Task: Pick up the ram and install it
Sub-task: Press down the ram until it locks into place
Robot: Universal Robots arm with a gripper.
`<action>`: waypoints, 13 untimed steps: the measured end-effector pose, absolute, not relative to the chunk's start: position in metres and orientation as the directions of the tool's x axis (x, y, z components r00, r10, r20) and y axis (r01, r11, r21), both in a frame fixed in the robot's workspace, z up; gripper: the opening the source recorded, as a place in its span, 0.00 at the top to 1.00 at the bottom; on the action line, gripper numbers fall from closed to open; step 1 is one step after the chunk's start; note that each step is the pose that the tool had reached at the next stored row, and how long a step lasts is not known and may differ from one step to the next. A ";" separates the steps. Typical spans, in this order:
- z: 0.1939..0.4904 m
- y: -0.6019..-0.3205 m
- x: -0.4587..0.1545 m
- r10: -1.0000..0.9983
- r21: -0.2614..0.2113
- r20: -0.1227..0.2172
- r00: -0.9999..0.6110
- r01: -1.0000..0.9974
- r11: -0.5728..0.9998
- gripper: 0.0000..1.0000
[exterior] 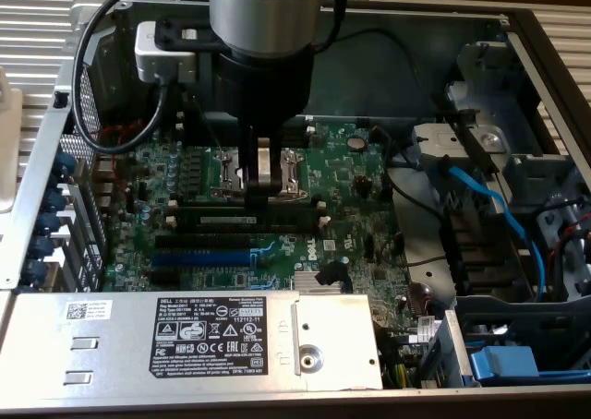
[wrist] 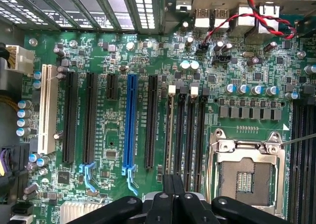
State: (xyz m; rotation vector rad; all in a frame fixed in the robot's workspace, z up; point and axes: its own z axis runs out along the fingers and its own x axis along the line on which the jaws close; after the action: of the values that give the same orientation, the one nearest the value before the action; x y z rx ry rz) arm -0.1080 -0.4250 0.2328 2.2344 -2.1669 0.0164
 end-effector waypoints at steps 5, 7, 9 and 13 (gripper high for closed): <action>0.232 -0.425 -0.107 -0.999 0.018 0.028 0.035 -0.999 -0.035 0.90; 0.232 -0.425 -0.106 -0.999 0.019 0.027 0.038 -0.999 -0.037 0.90; 0.232 -0.425 -0.105 -0.999 0.021 0.028 0.039 -0.999 -0.039 0.90; 0.232 -0.425 -0.105 -0.999 0.023 0.028 0.042 -0.999 -0.041 0.90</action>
State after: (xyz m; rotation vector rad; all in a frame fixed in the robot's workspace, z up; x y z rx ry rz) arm -0.1053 -0.4250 0.2319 2.2414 -2.1499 0.0062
